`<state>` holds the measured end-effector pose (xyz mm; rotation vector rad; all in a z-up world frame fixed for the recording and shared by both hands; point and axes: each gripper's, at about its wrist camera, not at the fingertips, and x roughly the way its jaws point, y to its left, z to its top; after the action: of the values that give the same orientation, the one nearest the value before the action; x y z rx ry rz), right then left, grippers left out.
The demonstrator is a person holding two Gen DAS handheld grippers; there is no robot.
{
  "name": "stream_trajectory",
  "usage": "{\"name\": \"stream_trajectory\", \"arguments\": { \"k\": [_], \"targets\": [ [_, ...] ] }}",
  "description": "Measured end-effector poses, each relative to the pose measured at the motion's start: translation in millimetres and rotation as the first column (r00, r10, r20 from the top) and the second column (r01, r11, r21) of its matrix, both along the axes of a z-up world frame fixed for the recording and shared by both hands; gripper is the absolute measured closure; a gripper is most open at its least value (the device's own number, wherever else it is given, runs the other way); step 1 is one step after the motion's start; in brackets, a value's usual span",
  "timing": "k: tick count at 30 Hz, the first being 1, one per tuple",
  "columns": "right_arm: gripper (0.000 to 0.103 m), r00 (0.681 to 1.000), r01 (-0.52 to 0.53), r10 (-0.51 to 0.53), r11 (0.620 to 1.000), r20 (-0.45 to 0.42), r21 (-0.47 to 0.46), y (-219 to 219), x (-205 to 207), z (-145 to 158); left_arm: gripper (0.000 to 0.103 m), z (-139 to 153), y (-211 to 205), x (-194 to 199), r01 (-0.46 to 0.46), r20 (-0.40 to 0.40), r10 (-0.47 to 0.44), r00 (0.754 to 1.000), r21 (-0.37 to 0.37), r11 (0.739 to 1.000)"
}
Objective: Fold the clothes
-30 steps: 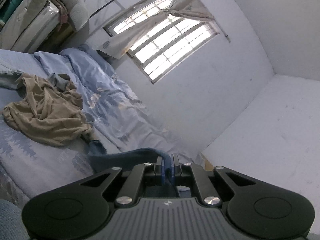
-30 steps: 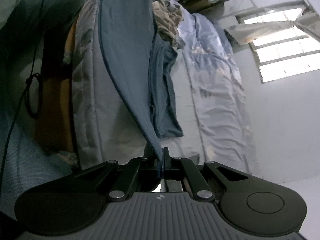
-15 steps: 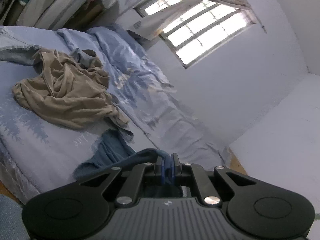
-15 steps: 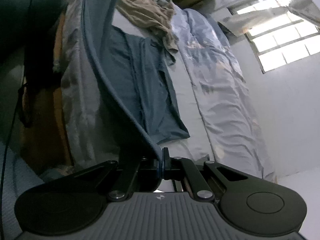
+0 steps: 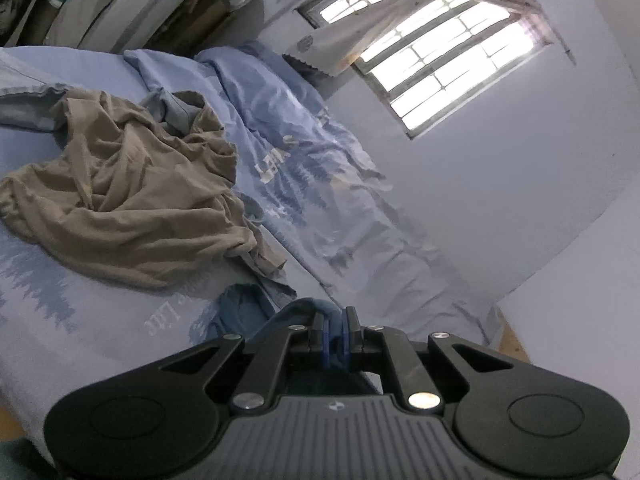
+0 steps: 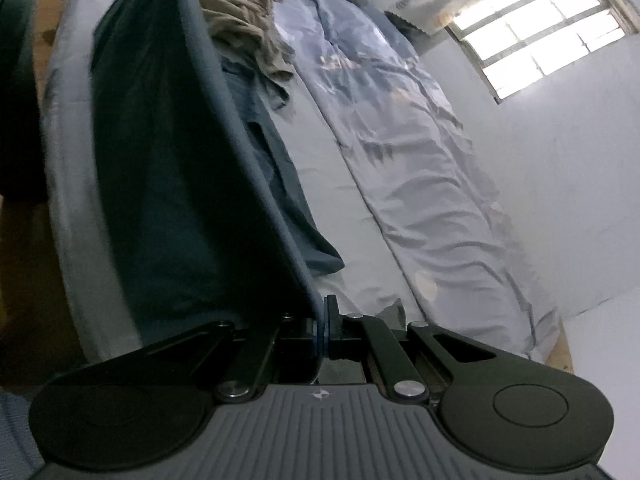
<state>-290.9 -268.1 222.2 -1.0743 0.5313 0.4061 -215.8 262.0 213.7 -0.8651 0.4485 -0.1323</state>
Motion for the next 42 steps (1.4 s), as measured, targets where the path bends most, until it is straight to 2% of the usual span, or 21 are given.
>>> {"name": "stream_trajectory", "arguments": {
  "k": [6,12,18,21,22,23,26,27,29,31,33,35,37,40,42],
  "targets": [
    [0.103,0.997,0.031,-0.031,0.999,-0.069,0.008,-0.1,75.6,-29.8,0.099,-31.3,-12.6,74.8,0.008,-0.07,-0.006,0.998,0.031,0.999],
    [0.103,0.982,0.088,-0.084,0.996,-0.168,0.017,-5.4,162.9,-82.6,0.099,-89.4,-22.8,147.4,-0.012,-0.17,0.018,0.985,0.038,0.999],
    [0.102,0.951,0.181,-0.155,0.981,-0.268,0.072,-16.6,226.8,-136.9,0.099,-145.9,-31.3,194.2,-0.015,-0.225,0.038,0.974,0.104,0.994],
    [0.087,0.931,0.258,-0.211,0.957,-0.298,0.129,-26.1,245.6,-151.5,0.097,-164.5,-31.0,203.0,-0.034,-0.229,0.058,0.972,0.108,0.994],
    [0.071,0.925,0.293,-0.238,0.943,-0.297,0.159,-31.3,250.5,-151.4,0.095,-169.6,-30.8,204.2,-0.04,-0.224,0.063,0.972,0.105,0.994],
    [0.063,0.918,0.328,-0.264,0.926,-0.296,0.189,-36.5,255.4,-151.4,0.094,-174.4,-30.6,205.1,-0.046,-0.219,0.067,0.973,0.101,0.994],
    [0.062,0.893,0.416,-0.338,0.872,-0.298,0.257,-51.4,264.4,-147.0,0.091,-179.4,-29.5,199.3,-0.072,-0.183,0.088,0.979,0.09,0.993],
    [0.062,0.884,0.444,-0.372,0.856,-0.282,0.265,-55.3,265.3,-145.4,0.087,-178.3,-28.8,197.0,-0.083,-0.169,0.097,0.981,0.085,0.993],
    [0.062,0.863,0.501,-0.452,0.824,-0.226,0.264,-59.9,264.1,-139.3,0.072,-169.8,-29.4,192.3,-0.118,-0.117,0.13,0.985,0.102,0.988],
    [0.061,0.842,0.54,-0.509,0.793,-0.18,0.284,-63.2,261.9,-129.1,0.05,-158.7,-31.0,185.2,-0.151,-0.041,0.157,0.987,0.124,0.981],
    [0.061,0.828,0.557,-0.54,0.767,-0.147,0.319,-64.6,259.4,-117.2,0.043,-149.4,-35.8,176.7,-0.172,0.027,0.17,0.985,0.145,0.974],
    [0.061,0.863,0.501,-0.488,0.792,-0.131,0.35,-54.4,255.3,-105.2,0.043,-145.1,-44.5,173.9,-0.166,0.06,0.159,0.986,0.148,0.975],
    [0.061,0.903,0.429,-0.409,0.833,-0.132,0.35,-33.2,255.1,-100.3,0.043,-143.0,-54.8,176.3,-0.128,0.063,0.12,0.991,0.141,0.982],
    [0.061,0.949,0.312,-0.281,0.903,-0.145,0.296,10.0,264.8,-105.6,0.043,-143.3,-67.6,181.4,-0.092,0.062,0.083,0.995,0.145,0.985],
    [0.061,0.97,0.215,-0.182,0.952,-0.159,0.22,40.3,273.2,-116.1,0.043,-145.6,-73.1,185.9,-0.079,0.054,0.072,0.996,0.143,0.987]
  ]
}}
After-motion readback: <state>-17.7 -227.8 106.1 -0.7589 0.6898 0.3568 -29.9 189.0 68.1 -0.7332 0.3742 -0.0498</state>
